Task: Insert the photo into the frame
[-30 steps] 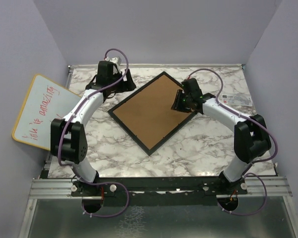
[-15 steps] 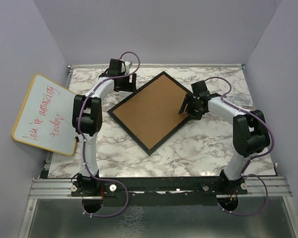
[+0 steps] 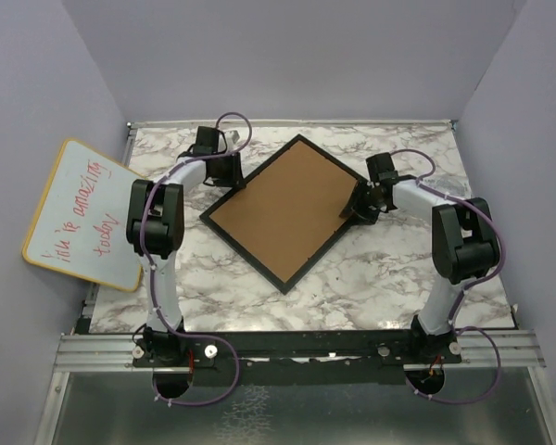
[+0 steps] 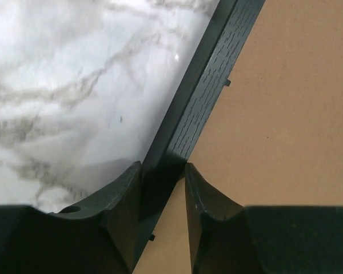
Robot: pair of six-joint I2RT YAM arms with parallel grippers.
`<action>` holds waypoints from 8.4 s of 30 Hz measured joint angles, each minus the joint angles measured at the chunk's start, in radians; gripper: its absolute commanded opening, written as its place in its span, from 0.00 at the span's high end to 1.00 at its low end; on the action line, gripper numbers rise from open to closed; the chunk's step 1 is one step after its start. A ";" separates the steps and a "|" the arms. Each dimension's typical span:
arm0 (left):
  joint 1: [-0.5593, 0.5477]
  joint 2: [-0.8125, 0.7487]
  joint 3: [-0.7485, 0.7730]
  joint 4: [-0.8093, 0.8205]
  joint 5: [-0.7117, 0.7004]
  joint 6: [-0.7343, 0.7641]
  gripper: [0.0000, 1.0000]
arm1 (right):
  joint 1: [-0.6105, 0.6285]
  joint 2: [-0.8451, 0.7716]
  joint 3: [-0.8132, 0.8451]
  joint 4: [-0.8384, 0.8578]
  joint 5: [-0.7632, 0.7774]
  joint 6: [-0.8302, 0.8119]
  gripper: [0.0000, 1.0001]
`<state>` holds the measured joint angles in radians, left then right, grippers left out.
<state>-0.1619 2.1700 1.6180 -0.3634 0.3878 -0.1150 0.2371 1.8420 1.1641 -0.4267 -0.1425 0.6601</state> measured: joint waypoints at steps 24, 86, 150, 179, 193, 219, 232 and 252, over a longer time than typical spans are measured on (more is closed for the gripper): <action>-0.161 -0.749 -0.932 0.128 0.005 -0.376 0.52 | -0.028 0.059 0.226 -0.096 0.170 -0.144 0.38; 0.058 -1.268 -1.235 0.007 -0.062 -0.827 0.34 | 0.772 0.644 1.134 -0.650 0.481 0.164 0.99; -0.013 -0.810 -0.361 -0.124 0.239 -0.385 1.00 | 0.565 0.068 0.989 -0.530 0.440 0.150 0.27; -0.306 -0.854 -0.094 -0.278 -0.001 0.037 1.00 | 0.397 0.010 1.060 -0.480 0.262 0.208 0.18; -0.393 -0.916 -0.132 -0.266 0.065 0.159 0.93 | 0.396 -0.160 0.928 -0.688 0.260 0.294 0.18; -0.415 -1.047 -0.239 -0.095 0.317 0.122 0.01 | 0.368 -0.359 0.693 -0.817 0.256 0.470 0.59; -0.415 -1.006 -0.232 0.074 0.151 -0.124 0.01 | 0.295 -0.550 0.343 -0.500 0.168 0.279 0.72; -0.174 -0.802 -0.503 -0.031 -0.237 -0.380 0.01 | 0.053 -0.535 -0.024 0.060 -0.192 -0.023 0.75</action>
<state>-0.3363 1.3682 1.1149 -0.3946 0.1513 -0.4950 0.2905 1.3071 1.1404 -0.3668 -0.3340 0.6373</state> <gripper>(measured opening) 0.990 0.305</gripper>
